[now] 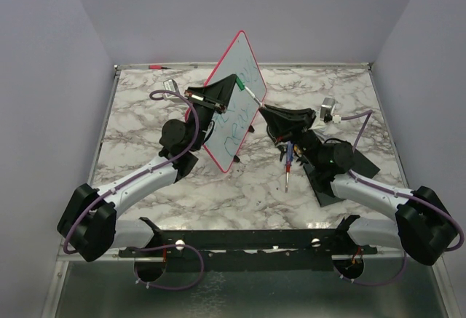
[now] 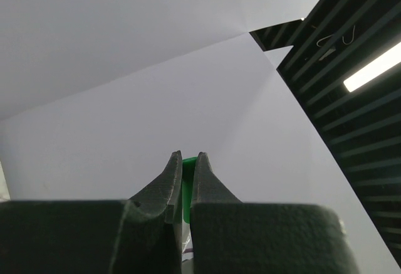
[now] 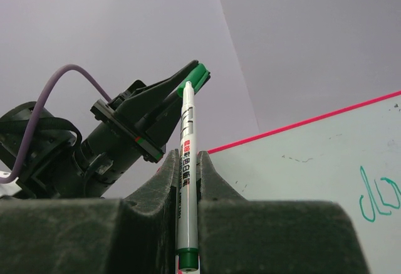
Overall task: Write a sentence on the whiteboard
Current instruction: Close the whiteboard marker.
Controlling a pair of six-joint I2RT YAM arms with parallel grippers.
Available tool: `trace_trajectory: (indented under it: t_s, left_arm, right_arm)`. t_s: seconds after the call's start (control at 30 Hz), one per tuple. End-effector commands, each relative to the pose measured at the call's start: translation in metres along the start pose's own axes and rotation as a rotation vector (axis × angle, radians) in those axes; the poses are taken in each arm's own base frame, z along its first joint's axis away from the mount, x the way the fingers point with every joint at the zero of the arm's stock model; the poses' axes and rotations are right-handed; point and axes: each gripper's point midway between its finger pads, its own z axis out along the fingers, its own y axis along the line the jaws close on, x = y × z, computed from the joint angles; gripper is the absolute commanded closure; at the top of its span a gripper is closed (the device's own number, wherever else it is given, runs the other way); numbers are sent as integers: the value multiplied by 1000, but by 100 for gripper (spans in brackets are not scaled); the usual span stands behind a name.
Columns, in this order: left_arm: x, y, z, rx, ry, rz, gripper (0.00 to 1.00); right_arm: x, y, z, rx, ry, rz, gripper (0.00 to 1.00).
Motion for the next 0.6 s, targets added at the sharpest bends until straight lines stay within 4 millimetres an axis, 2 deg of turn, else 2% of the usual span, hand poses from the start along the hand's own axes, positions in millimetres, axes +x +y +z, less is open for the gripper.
trace_trajectory:
  t_s: [0.0,0.57]
  left_arm:
    - [8,-1,0,18,27,2,100]
    - [-3,-11,0,36,-31,30,100]
  right_arm:
    - [-10,3,9,-9,-36,-16,99]
    - [-7,-2,-9,37,-22,-8,99]
